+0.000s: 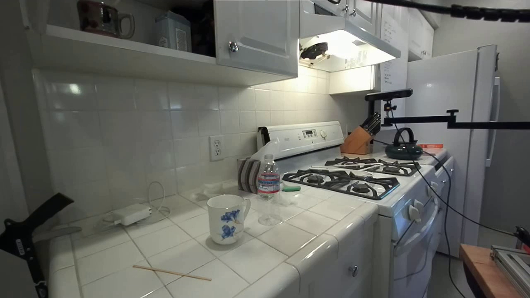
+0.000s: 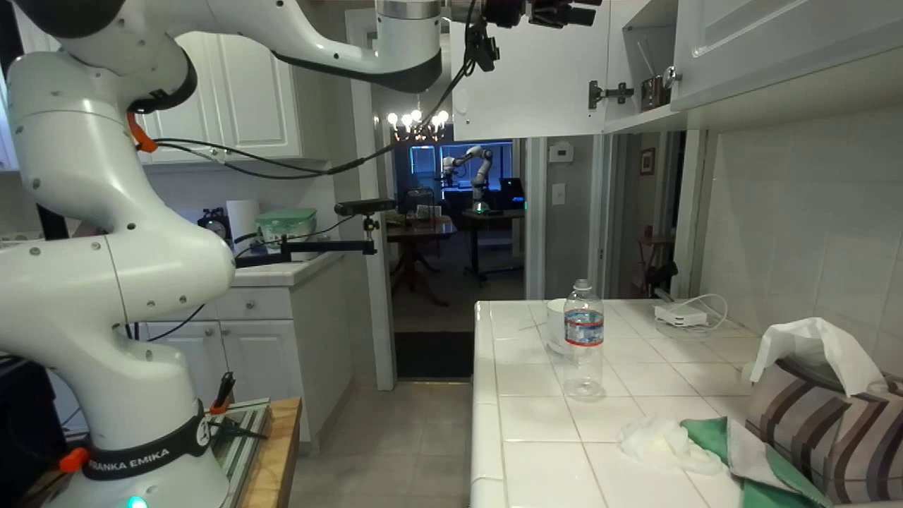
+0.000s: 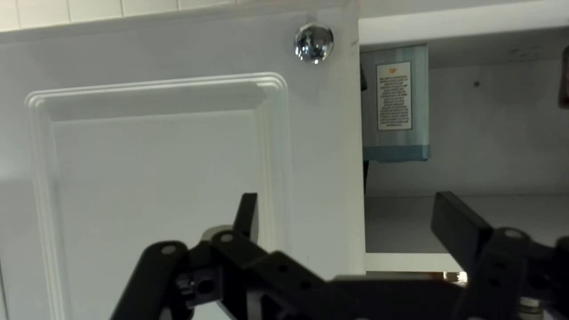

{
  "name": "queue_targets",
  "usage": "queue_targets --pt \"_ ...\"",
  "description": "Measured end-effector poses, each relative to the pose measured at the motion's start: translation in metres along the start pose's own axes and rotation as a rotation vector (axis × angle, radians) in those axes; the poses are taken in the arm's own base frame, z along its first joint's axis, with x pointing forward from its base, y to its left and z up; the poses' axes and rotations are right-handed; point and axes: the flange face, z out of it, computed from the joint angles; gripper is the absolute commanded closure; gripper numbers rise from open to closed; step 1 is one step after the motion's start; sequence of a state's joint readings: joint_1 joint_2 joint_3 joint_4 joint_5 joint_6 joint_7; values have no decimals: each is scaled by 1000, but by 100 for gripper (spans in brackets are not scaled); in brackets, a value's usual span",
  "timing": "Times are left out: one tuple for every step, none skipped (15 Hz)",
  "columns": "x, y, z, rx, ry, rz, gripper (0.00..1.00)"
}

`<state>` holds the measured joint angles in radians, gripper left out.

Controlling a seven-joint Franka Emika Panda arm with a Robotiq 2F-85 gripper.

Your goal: Move the bottle to the left. Then, open the right door of the wall cabinet, retrieve a cup, and place it on the counter.

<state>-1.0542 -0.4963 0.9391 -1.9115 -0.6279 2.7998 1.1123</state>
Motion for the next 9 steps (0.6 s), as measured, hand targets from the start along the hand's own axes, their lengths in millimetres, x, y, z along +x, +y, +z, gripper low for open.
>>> queue_targets --pt "4 -7 5 -40 17 9 0" --pt "8 -12 10 -83 29 18 0" --pt "11 -15 17 -131 35 26 0" --pt "12 -18 24 -180 39 33 0" --pt "13 -20 31 -224 41 37 0" --pt "13 -23 37 -266 42 37 0" --pt "13 -27 43 -304 44 36 0" --pt "12 -33 48 -334 47 36 0" --pt "11 -39 53 -360 51 34 0"
